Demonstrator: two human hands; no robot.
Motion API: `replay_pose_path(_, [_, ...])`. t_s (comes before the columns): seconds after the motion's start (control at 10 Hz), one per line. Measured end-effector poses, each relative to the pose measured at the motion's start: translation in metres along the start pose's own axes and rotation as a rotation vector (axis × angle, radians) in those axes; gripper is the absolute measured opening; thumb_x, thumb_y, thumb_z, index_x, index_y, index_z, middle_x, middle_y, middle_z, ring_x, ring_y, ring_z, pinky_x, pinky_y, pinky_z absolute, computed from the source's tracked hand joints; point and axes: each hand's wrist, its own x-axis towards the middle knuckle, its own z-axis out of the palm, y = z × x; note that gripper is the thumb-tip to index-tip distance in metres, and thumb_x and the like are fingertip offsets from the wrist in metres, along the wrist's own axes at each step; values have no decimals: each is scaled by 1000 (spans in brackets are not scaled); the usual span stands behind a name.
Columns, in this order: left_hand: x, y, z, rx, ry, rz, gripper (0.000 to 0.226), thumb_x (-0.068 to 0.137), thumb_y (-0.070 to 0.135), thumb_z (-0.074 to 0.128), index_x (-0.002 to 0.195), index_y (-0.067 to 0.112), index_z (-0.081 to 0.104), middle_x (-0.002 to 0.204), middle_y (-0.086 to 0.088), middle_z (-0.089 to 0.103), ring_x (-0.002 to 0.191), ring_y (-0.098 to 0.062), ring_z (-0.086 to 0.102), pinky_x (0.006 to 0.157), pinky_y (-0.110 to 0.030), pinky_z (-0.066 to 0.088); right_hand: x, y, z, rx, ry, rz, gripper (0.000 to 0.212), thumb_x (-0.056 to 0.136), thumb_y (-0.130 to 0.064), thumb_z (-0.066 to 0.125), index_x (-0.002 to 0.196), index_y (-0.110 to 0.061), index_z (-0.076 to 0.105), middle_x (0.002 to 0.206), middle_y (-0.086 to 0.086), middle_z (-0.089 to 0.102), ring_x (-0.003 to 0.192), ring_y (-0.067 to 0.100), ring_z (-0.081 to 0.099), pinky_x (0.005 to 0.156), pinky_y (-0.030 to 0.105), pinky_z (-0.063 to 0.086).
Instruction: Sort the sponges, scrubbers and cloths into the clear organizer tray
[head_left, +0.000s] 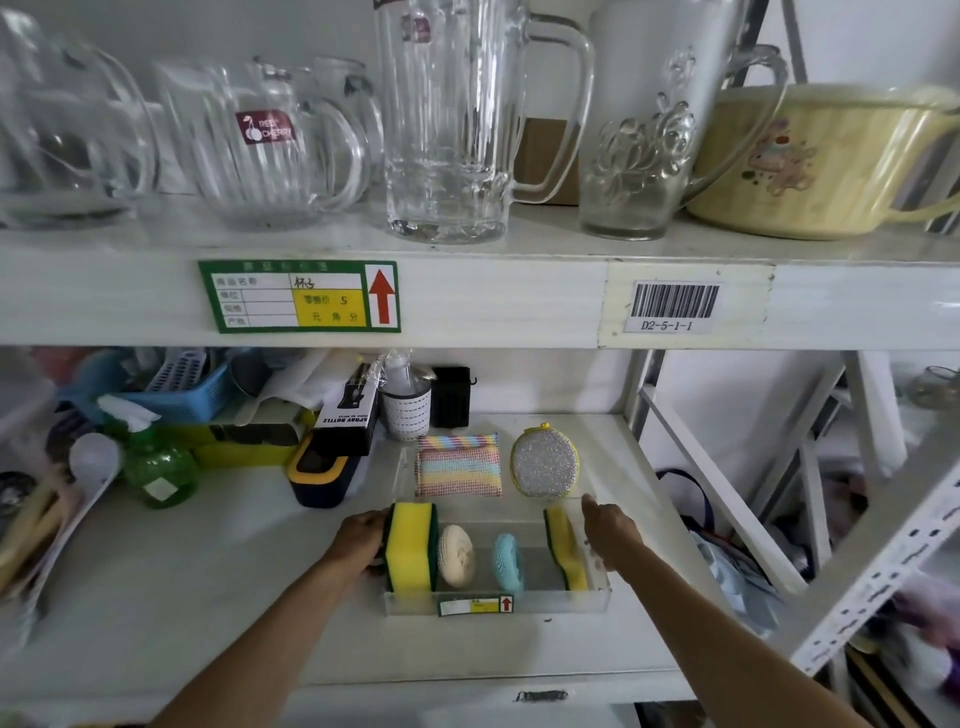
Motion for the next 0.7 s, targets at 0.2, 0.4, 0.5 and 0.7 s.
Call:
replay_pose_path(0.2, [-4, 2, 0, 14, -13, -12, 27, 96, 37, 48, 97, 14, 62, 101, -18, 66, 98, -36, 63, 89, -46, 53, -3, -1, -3, -47, -10, -16, 52, 104, -32, 20, 124, 3, 53, 121, 29, 60, 113, 41, 59, 99, 46, 48])
replay_pose_path(0.4, [3, 6, -7, 72, 84, 52, 22, 98, 25, 44, 90, 12, 60, 106, -23, 64, 89, -30, 60, 86, -45, 52, -7, 2, -5, -62, 28, -44, 42, 104, -23, 24, 130, -1, 49, 126, 26, 56, 117, 40, 54, 98, 39, 45])
replay_pose_path(0.5, [5, 12, -13, 210, 159, 138, 22, 96, 21, 47, 91, 7, 64, 107, -25, 66, 95, -34, 62, 86, -43, 51, -5, 5, -10, -75, 131, -68, 34, 102, -23, 28, 107, -2, 55, 118, 23, 60, 109, 38, 57, 82, 36, 45])
replay_pose_path(0.7, [-21, 44, 3, 405, 321, 469, 24, 96, 18, 51, 112, 7, 65, 117, -13, 68, 110, -30, 62, 89, -33, 45, -13, -10, -17, -63, 376, -163, 39, 101, -34, 33, 106, -6, 60, 112, 17, 61, 100, 37, 60, 78, 37, 44])
